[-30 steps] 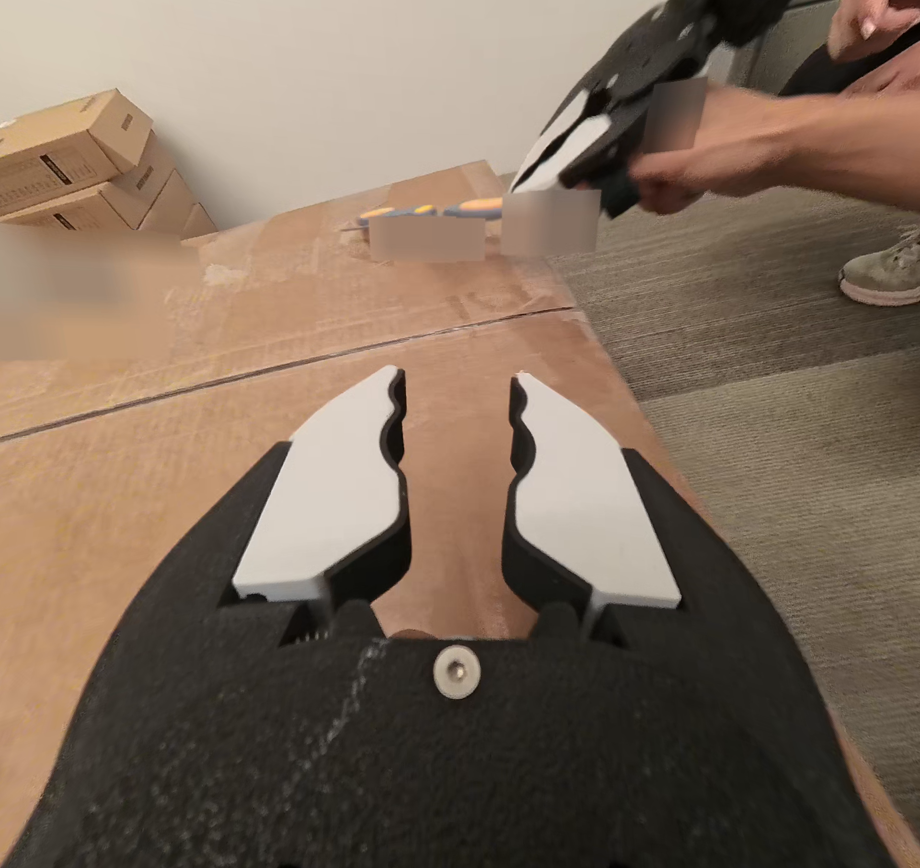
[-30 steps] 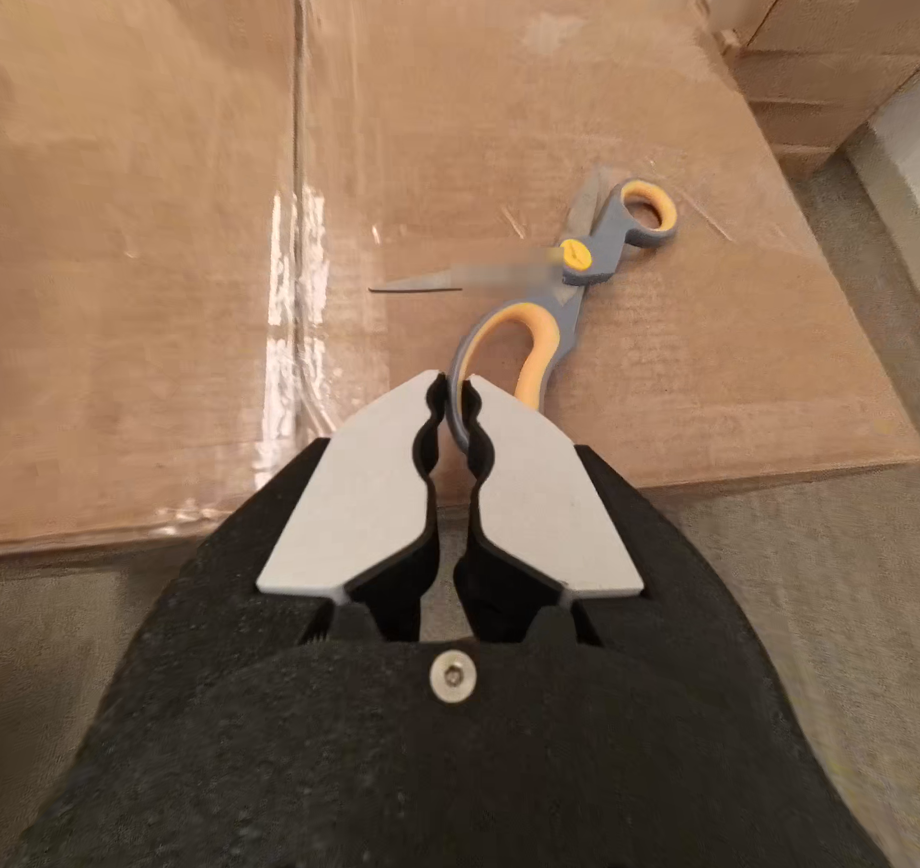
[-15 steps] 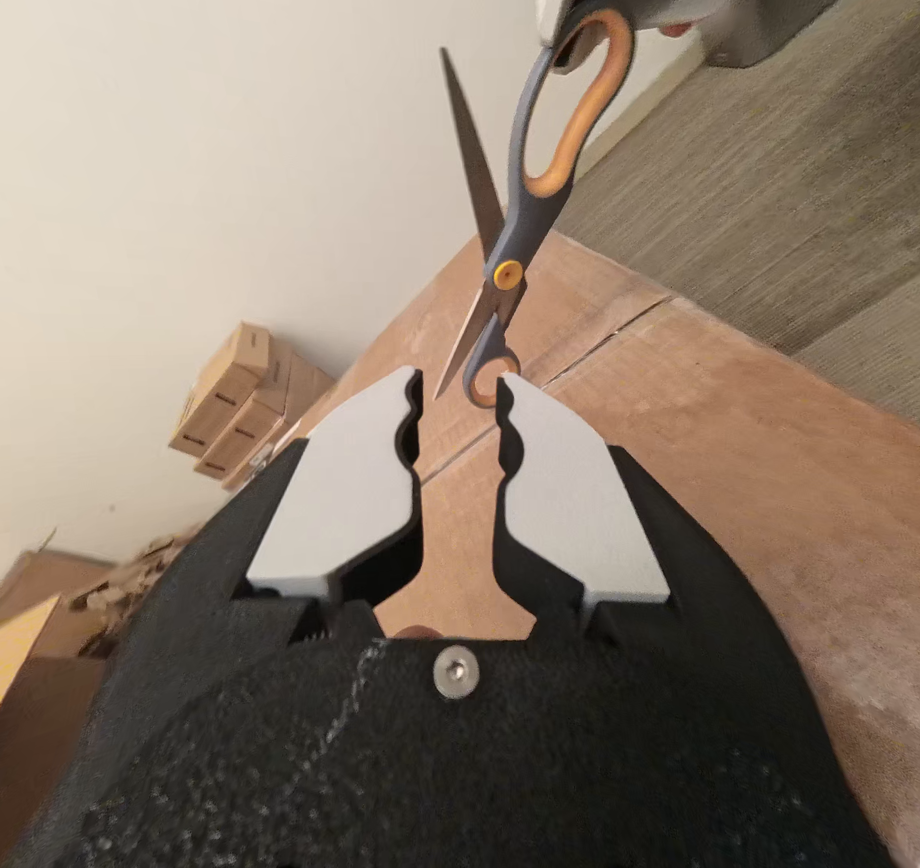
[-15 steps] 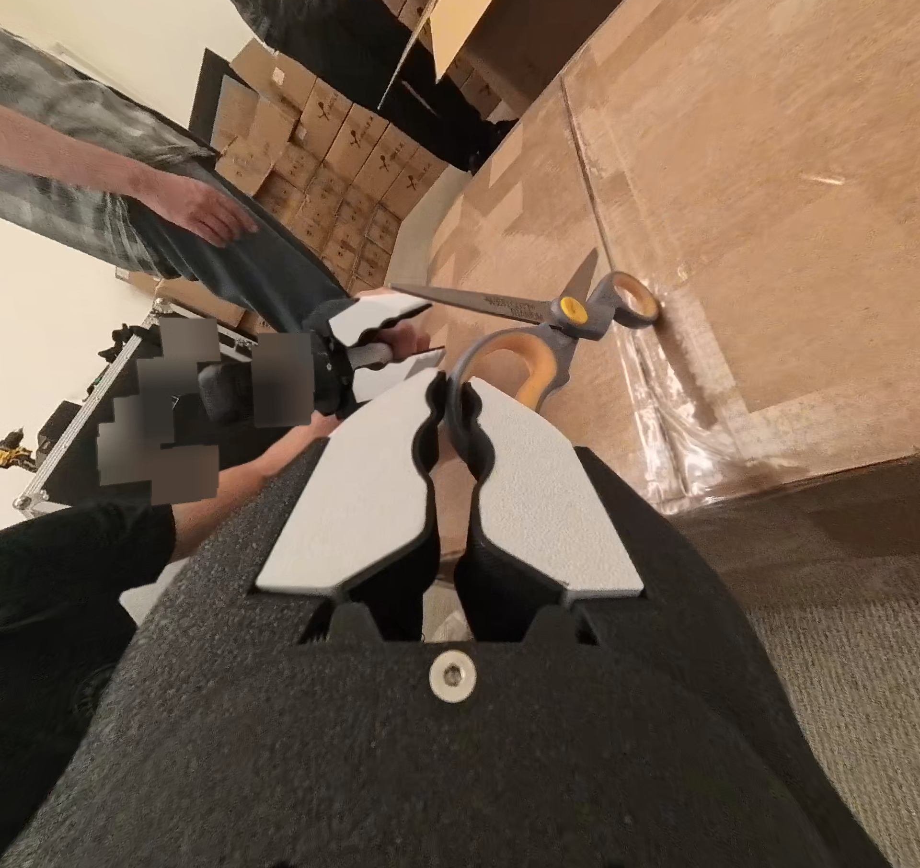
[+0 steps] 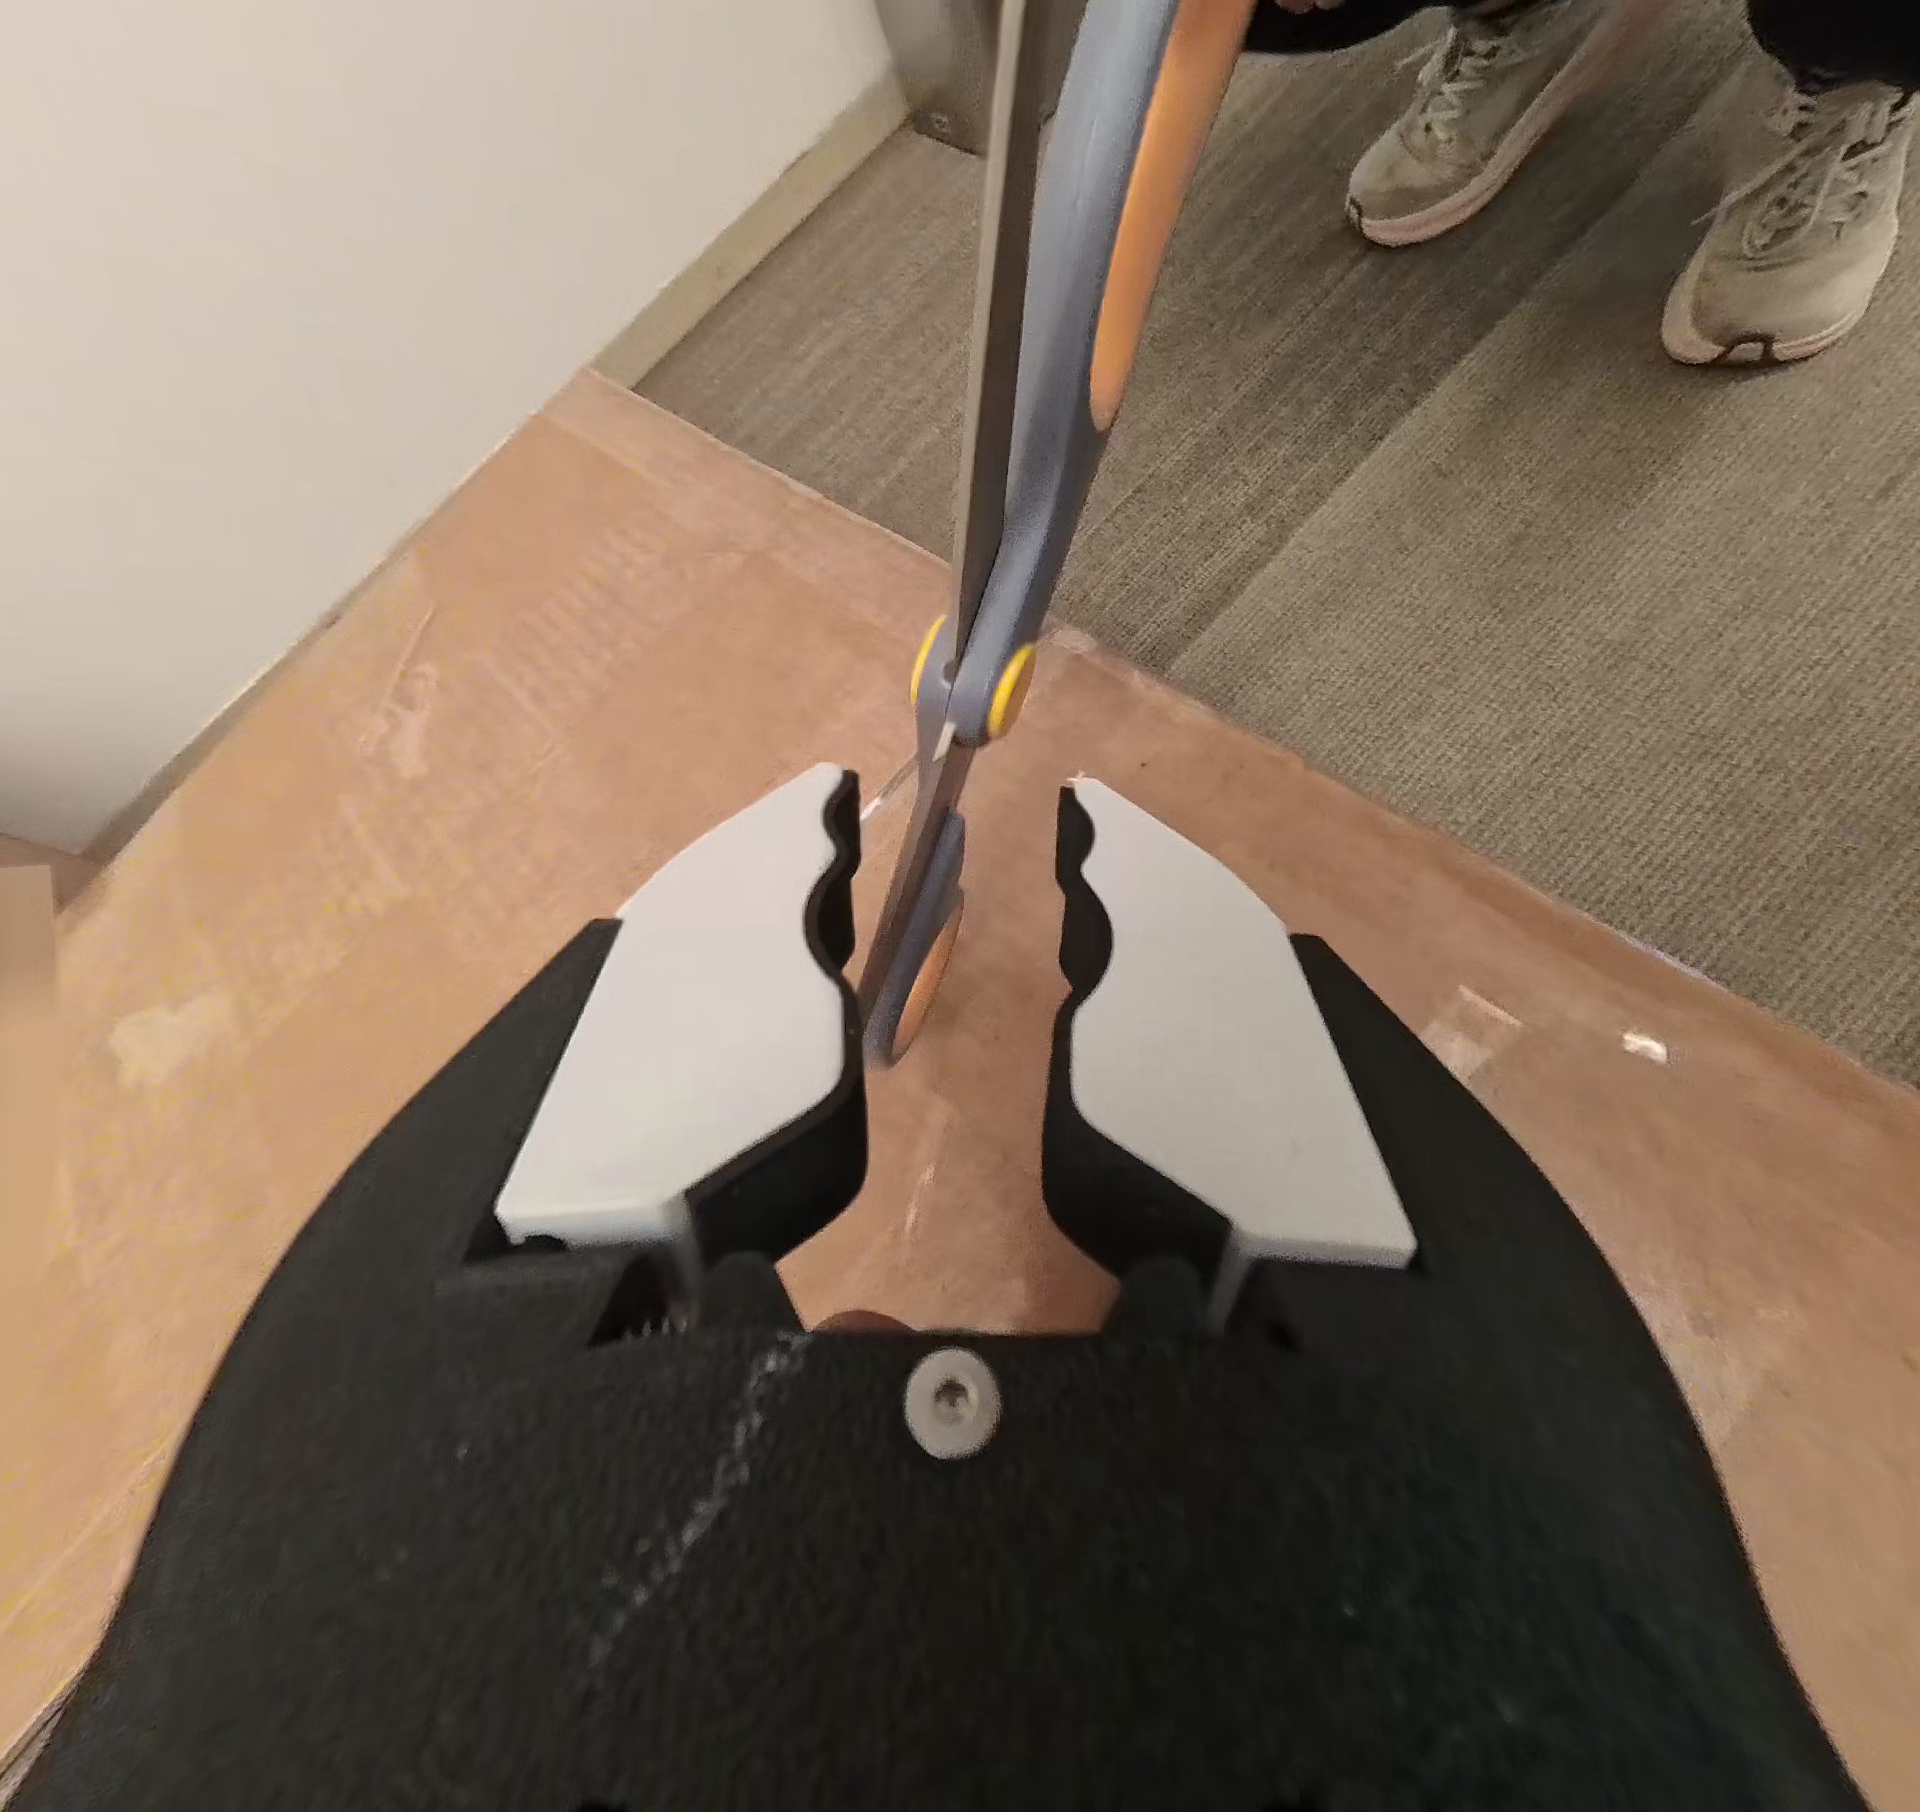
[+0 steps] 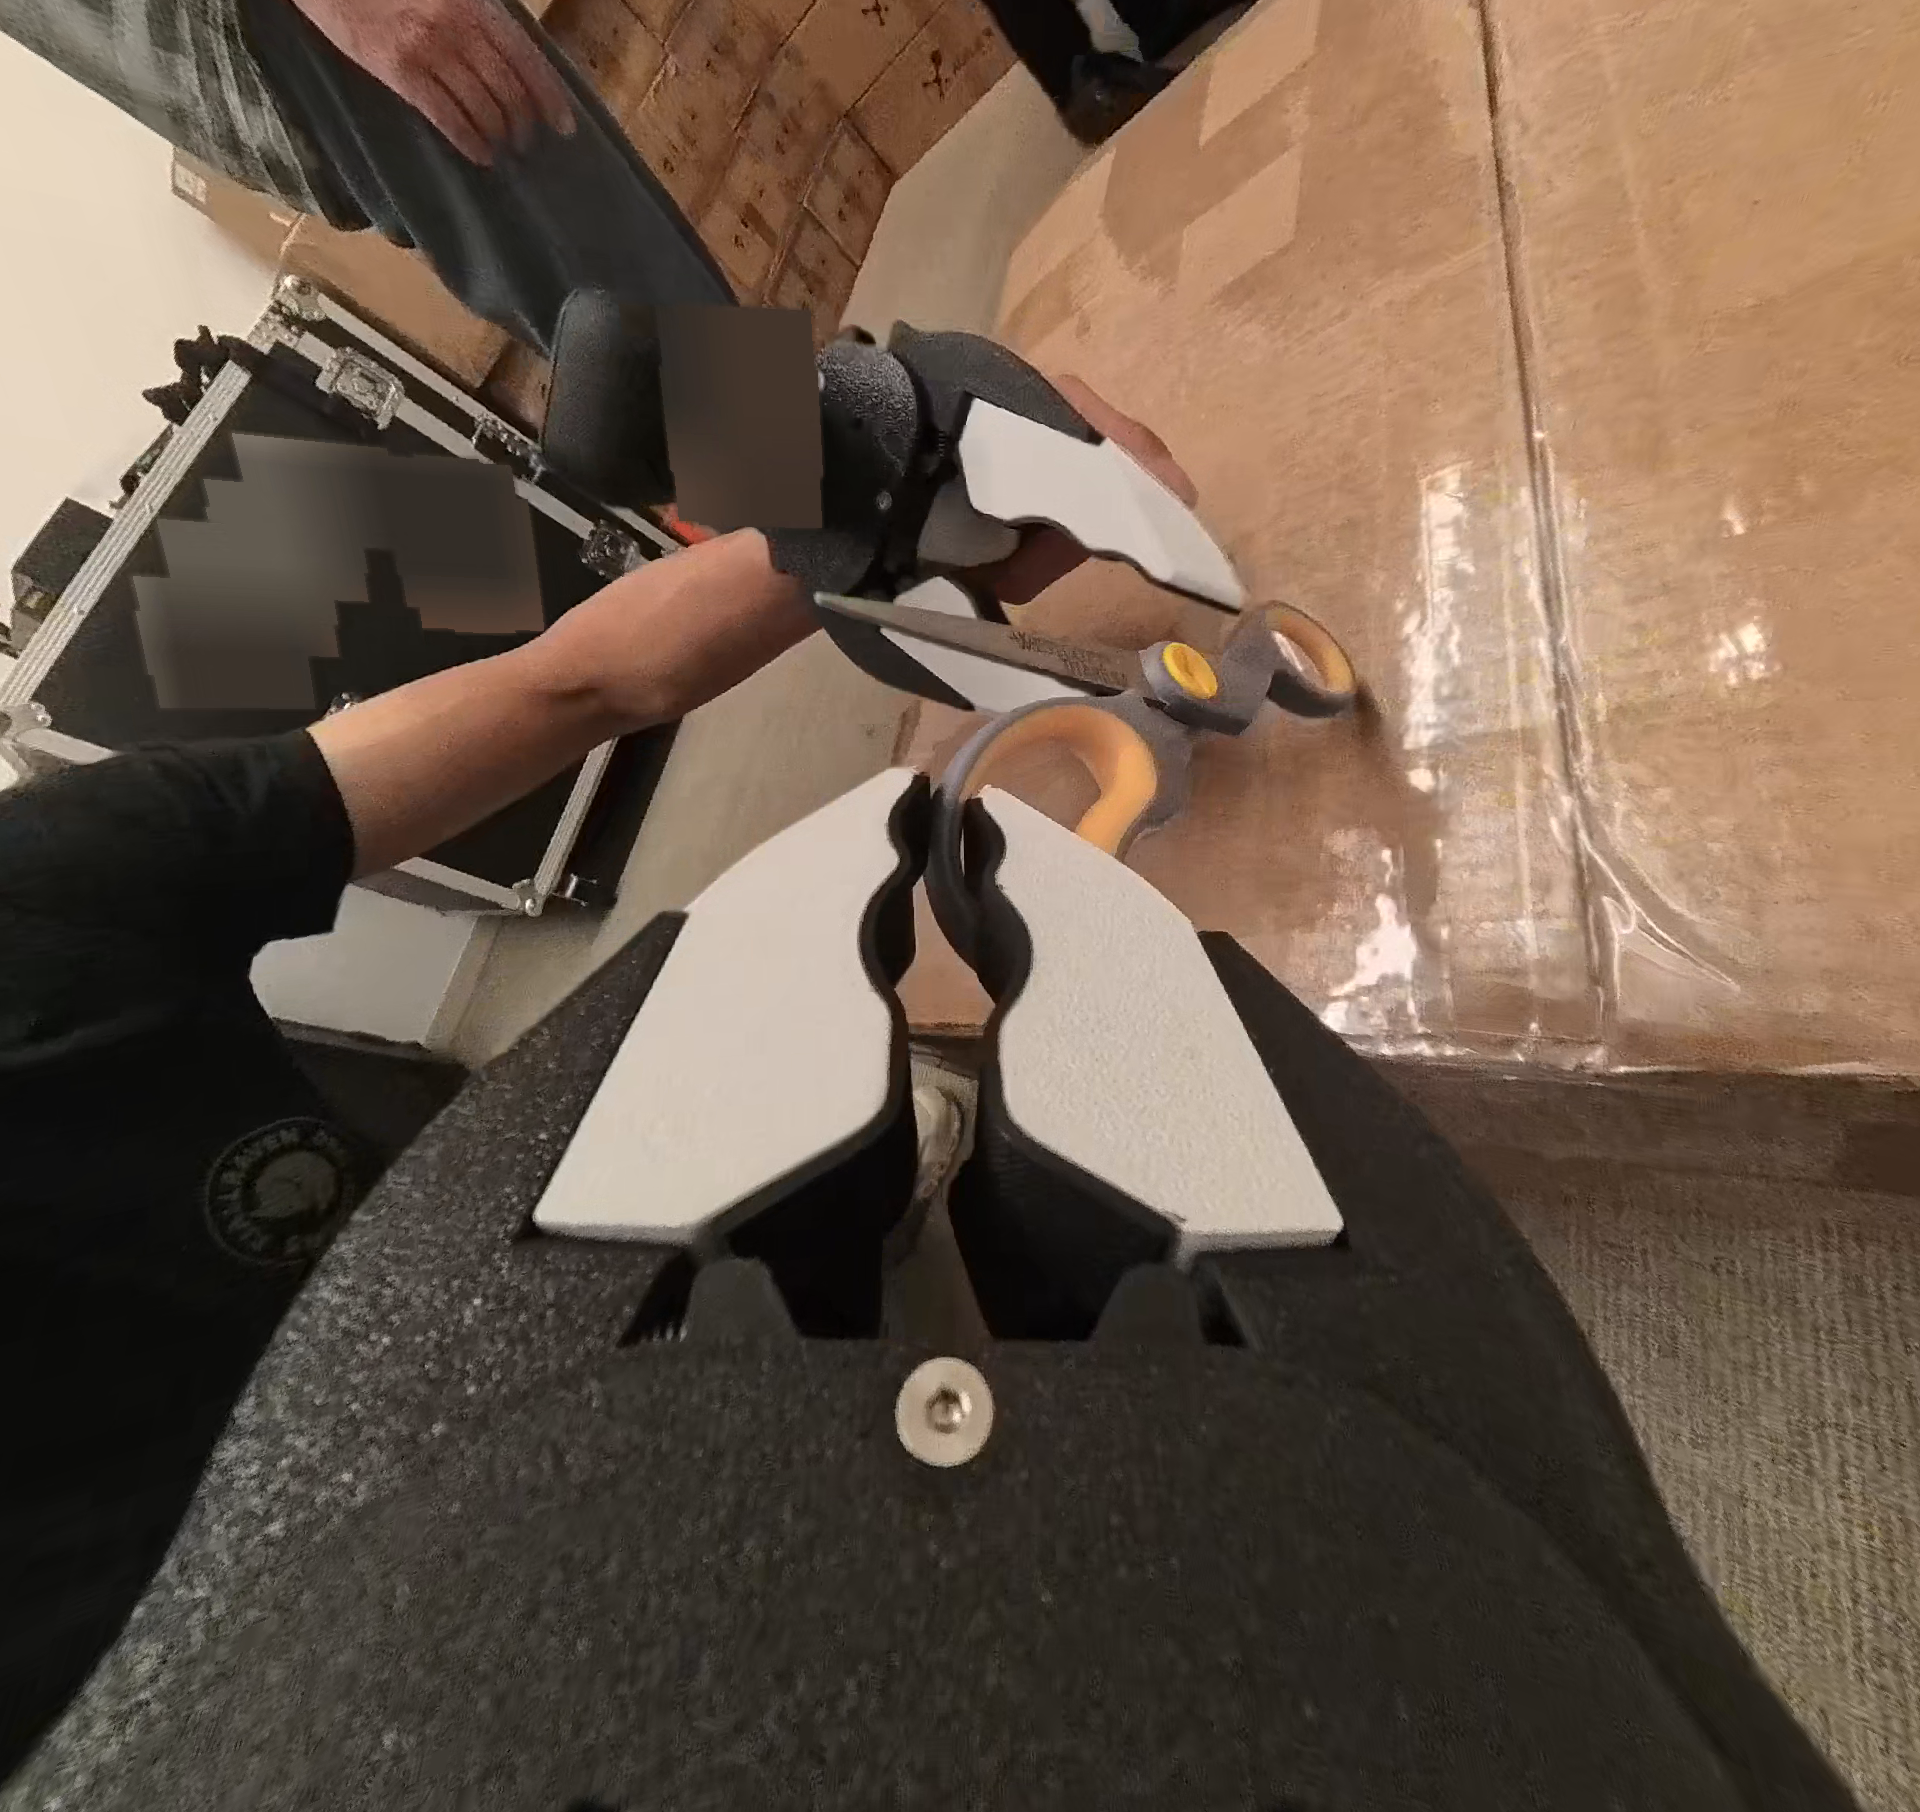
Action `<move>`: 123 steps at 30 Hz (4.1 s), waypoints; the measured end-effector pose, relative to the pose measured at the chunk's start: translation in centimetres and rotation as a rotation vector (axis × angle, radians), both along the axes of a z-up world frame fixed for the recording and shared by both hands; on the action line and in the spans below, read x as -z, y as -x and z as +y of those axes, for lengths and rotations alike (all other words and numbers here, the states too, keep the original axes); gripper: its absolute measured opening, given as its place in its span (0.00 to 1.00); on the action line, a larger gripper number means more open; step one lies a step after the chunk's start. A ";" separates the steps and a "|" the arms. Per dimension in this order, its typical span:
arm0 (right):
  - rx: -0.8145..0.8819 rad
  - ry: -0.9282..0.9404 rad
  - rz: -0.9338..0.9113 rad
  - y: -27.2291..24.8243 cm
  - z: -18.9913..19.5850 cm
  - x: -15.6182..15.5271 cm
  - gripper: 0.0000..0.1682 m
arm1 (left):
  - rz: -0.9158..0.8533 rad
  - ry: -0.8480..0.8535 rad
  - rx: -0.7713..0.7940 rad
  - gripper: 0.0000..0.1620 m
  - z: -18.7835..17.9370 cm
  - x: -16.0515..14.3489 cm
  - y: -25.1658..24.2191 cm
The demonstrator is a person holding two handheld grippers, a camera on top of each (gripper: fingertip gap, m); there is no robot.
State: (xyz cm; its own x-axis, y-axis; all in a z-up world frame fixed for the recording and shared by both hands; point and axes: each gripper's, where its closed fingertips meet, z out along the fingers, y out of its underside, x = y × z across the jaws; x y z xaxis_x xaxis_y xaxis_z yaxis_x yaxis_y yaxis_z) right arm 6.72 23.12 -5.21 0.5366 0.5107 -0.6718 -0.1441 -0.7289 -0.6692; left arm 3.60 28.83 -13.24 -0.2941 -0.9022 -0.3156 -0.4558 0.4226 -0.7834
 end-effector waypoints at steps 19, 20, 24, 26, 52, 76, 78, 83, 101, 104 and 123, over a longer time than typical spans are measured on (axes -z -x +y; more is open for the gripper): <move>0.202 -0.577 -0.033 -2.7 2.0 -3.1 0.30 | -0.028 0.350 -0.007 0.10 -1.3 -0.3 -1.2; 0.244 -0.626 -0.056 -3.4 1.9 -2.5 0.32 | -0.036 0.415 -0.004 0.10 -1.6 -0.7 -1.2; 0.254 -0.683 -0.004 -1.4 0.9 0.6 0.34 | -0.003 0.601 0.049 0.10 -4.0 -1.8 -1.1; 0.222 -0.670 0.031 0.3 0.6 1.2 0.34 | 0.030 0.682 0.064 0.10 -5.2 -1.9 -1.3; 0.583 -0.193 0.197 -11.5 -2.4 6.8 0.07 | -0.056 0.569 -0.163 0.12 -2.1 -1.1 -3.7; 0.654 0.548 0.330 -28.6 8.6 17.2 0.07 | 0.438 0.066 -0.251 0.00 10.6 7.3 -19.3; 0.614 0.547 0.346 -29.8 9.8 17.8 0.07 | 0.486 0.049 -0.261 0.00 11.2 8.6 -19.8; 0.528 0.533 0.417 -30.2 11.8 18.1 0.07 | 0.501 0.069 -0.262 0.00 11.3 9.0 -20.1; 0.528 0.598 0.448 -30.3 12.7 18.8 0.07 | 0.566 0.043 -0.192 0.00 11.2 8.9 -20.0; 0.527 0.595 0.462 -30.6 12.8 18.8 0.07 | 0.564 0.043 -0.194 0.00 11.1 8.9 -20.0; 0.454 0.624 0.484 -30.5 13.0 18.5 0.07 | 0.572 0.046 -0.199 0.00 11.0 8.8 -20.0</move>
